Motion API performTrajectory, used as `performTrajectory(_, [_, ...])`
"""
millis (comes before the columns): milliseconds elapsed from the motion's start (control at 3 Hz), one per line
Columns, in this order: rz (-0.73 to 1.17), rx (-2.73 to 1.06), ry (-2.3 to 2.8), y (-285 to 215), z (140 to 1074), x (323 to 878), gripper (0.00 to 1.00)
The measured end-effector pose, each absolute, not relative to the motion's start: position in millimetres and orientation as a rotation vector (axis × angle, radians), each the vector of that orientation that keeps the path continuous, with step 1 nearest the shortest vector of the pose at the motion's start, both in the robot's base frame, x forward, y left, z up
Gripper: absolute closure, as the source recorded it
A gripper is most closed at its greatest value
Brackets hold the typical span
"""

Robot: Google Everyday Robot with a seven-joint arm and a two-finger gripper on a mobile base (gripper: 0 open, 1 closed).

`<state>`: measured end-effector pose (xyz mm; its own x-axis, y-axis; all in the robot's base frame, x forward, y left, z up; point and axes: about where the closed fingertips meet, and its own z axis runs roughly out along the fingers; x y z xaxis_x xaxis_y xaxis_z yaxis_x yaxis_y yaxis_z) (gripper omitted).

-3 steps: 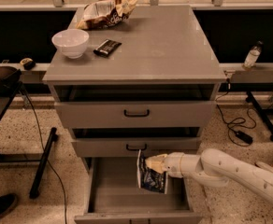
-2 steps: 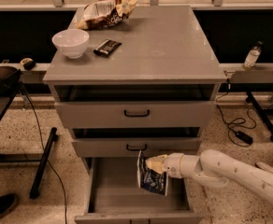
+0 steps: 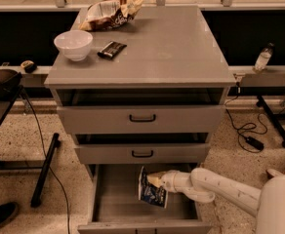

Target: Place blue chip bag into bottom drawer

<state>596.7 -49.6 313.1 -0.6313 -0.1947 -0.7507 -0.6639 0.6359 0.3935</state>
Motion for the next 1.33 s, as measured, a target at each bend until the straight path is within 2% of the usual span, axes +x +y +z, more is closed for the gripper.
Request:
performTrajectory(333, [0.916,-0.608,2.199,-47.8,274.9,589.5,0.83])
performTrajectory(1333, [0.921,-0.612,2.201,-45.7,274.6,586.9,0.13])
